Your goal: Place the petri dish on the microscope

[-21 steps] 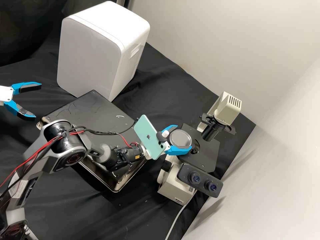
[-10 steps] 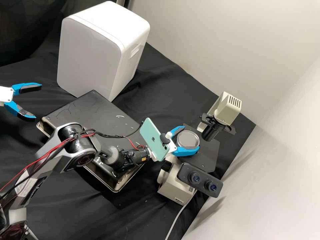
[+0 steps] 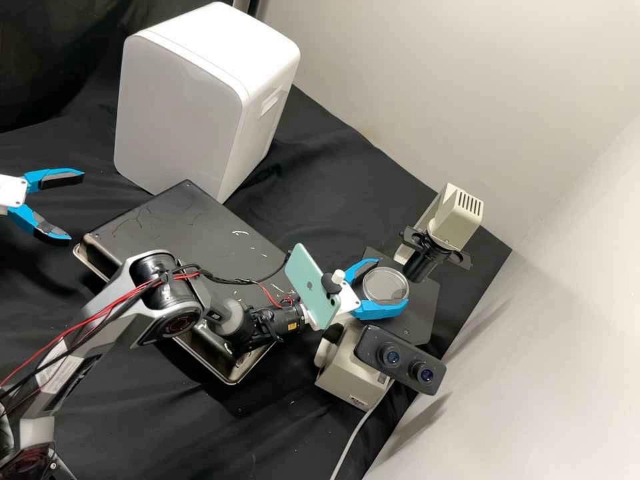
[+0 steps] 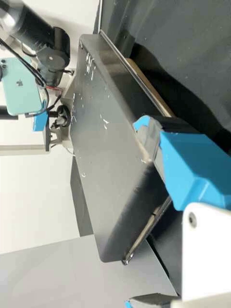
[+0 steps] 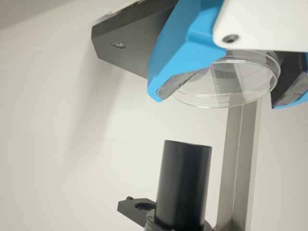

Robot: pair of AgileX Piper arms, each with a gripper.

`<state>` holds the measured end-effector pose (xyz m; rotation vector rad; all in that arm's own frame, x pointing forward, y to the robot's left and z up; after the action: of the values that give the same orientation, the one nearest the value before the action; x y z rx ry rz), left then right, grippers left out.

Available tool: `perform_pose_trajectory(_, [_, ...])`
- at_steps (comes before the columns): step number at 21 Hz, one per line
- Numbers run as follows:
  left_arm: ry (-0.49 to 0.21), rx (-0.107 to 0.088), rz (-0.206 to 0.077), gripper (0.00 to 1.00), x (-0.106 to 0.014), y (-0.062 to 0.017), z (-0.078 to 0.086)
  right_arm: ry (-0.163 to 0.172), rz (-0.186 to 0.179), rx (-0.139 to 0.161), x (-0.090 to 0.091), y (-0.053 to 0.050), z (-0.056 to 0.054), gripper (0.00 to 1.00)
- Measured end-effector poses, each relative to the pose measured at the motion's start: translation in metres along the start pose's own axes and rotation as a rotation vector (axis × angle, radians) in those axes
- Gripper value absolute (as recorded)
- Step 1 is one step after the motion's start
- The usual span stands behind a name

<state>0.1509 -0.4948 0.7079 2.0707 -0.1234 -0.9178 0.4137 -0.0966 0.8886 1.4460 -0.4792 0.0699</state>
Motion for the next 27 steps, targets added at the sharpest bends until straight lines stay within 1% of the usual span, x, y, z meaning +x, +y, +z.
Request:
perform_pose_trajectory(1, [-0.002,0.001,0.0,1.0,0.0,0.0,0.0,0.004,0.005,0.0,0.0,0.0,0.0,1.0])
perform_pose_trajectory(8, [-0.002,0.001,0.0,1.0,0.0,0.0,0.0,-0.001,0.009,0.003,0.0,0.0,0.001,1.0])
perform_pose_trajectory(10, [-0.002,0.001,0.0,1.0,0.0,0.0,0.0,-0.002,0.008,-0.002,0.0,0.0,0.001,1.0])
perform_pose_trajectory(14, [-0.002,0.001,0.0,1.0,0.0,0.0,0.0,-0.004,0.006,-0.002,0.0,0.0,0.001,1.0])
perform_pose_trajectory(18, [0.0,-0.001,-0.01,1.0,0.001,-0.0017,0.0,-0.004,0.006,-0.002,0.0,0.0,0.001,1.0])
perform_pose_trajectory(21, [0.0,-0.001,-0.011,1.0,0.001,-0.0019,0.0,-0.007,0.002,-0.002,-0.001,-0.001,0.002,1.0])
perform_pose_trajectory(23, [0.0,-0.001,-0.01,1.0,0.001,-0.0017,0.0,-0.01,-0.002,-0.003,-0.003,-0.001,0.002,1.0])
perform_pose_trajectory(25, [0.0,-0.001,-0.009,1.0,0.001,-0.0014,0.0,-0.016,-0.007,-0.004,-0.008,0.002,0.002,1.0])
perform_pose_trajectory(26, [0.0,-0.001,-0.008,1.0,0.001,-0.0012,0.0,-0.04,-0.033,0.017,-0.011,0.002,0.004,1.0])
perform_pose_trajectory(27, [-0.001,0.0,-0.006,1.0,0.002,-0.0009,0.0,-0.044,-0.037,0.024,-0.014,0.002,0.005,1.0])
